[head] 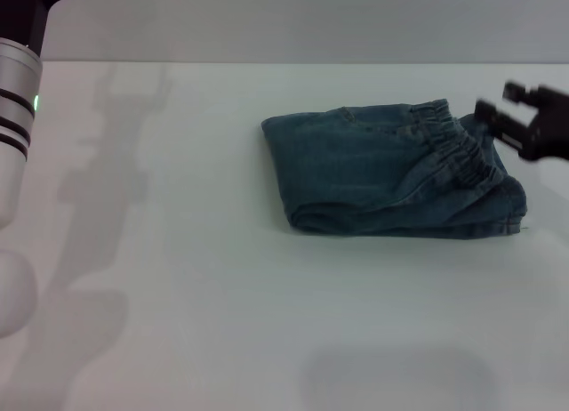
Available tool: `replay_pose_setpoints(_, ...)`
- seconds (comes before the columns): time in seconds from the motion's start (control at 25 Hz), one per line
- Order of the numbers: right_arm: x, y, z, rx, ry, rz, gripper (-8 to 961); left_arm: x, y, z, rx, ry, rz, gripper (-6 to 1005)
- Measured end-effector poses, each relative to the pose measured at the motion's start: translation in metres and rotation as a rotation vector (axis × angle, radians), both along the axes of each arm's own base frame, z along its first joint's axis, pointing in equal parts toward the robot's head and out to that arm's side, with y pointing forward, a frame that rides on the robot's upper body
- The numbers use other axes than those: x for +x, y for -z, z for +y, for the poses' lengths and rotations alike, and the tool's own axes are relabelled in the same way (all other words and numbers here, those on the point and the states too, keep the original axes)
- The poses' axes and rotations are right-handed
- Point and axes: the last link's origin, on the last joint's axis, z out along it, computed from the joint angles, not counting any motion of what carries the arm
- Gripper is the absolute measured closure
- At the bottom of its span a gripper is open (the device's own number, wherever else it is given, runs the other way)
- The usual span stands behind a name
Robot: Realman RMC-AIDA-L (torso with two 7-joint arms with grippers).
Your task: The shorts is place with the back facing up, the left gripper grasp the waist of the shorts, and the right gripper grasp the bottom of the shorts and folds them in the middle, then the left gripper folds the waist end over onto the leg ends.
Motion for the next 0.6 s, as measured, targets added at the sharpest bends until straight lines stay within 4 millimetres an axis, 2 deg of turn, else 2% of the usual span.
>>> replay_pose_setpoints(0.12,-0.016,-0.003,0.009,0.024,-0.062,0.023,468,0.001,0.0,0.0,-0.001,0.002,0.0,157)
replay_pose_setpoints(0.32,-0.047,0.006,0.024,0.019,-0.181,0.029,469,0.0,0.002,-0.002,-0.004,-0.001,-0.002,156)
replay_pose_setpoints(0.48,-0.064,0.007,0.026,0.13,-0.302,0.057,469,-0.006,0.003,-0.008,0.0,-0.012,-0.009,156)
replay_pose_setpoints(0.6,-0.067,0.001,0.022,0.259,-0.387,0.077,469,-0.011,0.003,-0.014,0.008,-0.018,-0.015,156)
